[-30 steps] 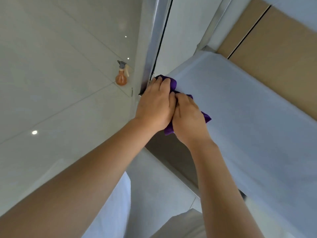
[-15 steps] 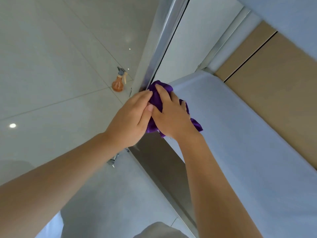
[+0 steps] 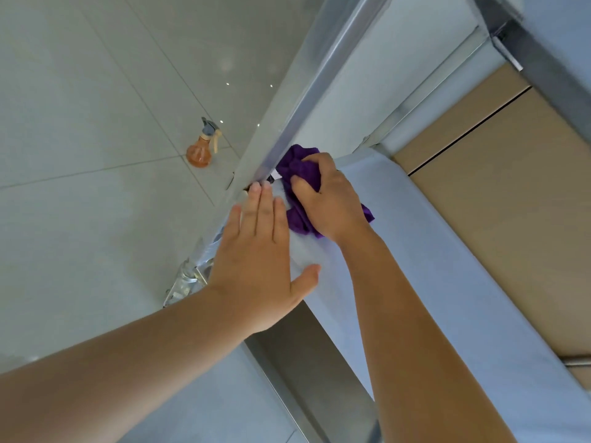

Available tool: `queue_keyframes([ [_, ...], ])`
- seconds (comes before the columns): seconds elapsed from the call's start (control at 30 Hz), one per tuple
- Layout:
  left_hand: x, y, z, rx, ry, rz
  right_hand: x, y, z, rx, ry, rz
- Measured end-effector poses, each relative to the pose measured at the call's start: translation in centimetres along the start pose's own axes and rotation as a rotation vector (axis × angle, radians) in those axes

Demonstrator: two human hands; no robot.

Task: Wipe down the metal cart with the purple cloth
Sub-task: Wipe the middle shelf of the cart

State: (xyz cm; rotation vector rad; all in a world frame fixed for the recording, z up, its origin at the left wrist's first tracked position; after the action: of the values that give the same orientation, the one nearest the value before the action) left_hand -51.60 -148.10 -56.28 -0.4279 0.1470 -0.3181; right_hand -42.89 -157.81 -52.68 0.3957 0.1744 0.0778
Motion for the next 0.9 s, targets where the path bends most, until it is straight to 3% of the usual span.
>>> queue_keyframes([
  [0.07,0.4,-0.4,0.1,0.093,0.097,0.049,0.6,-0.5,0.3,0.014,-0.004,-0.028],
  [0.23,0.3,-0.7,0.3,0.101,0.108,0.012,2.0,-2.3,1.5,0.061,-0.023,-0.129],
  [0.37,0.0,-1.0,1.1,-0.006,-0.024,-0.058,3.5,-4.0,2.6,0.075,-0.025,-0.197],
  [0.53,1.4,-2.1,0.6,0.071,-0.038,-0.085,5.4,-6.2,3.5,0.104,-0.087,-0.252],
  [0.77,3.1,-2.5,0.2,-0.028,-0.149,-0.114,8.6,-9.2,4.7,0.089,-0.109,-0.311],
  [0.9,2.9,-2.4,0.3,-0.042,-0.153,-0.103,10.1,-11.2,5.5,0.211,-0.127,-0.382],
])
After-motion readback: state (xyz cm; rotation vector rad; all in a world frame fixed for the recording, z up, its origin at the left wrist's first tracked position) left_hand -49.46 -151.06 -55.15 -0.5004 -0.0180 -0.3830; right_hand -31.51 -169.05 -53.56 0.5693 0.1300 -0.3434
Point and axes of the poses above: each hand's wrist, its own x-axis towards the middle knuckle, its own z-axis out of the back of the hand, y = z × x, the point moved 8 cm from there along x, towards the middle knuckle, and after that the axes turned 13 degrees about y, right-handed, at the moved point
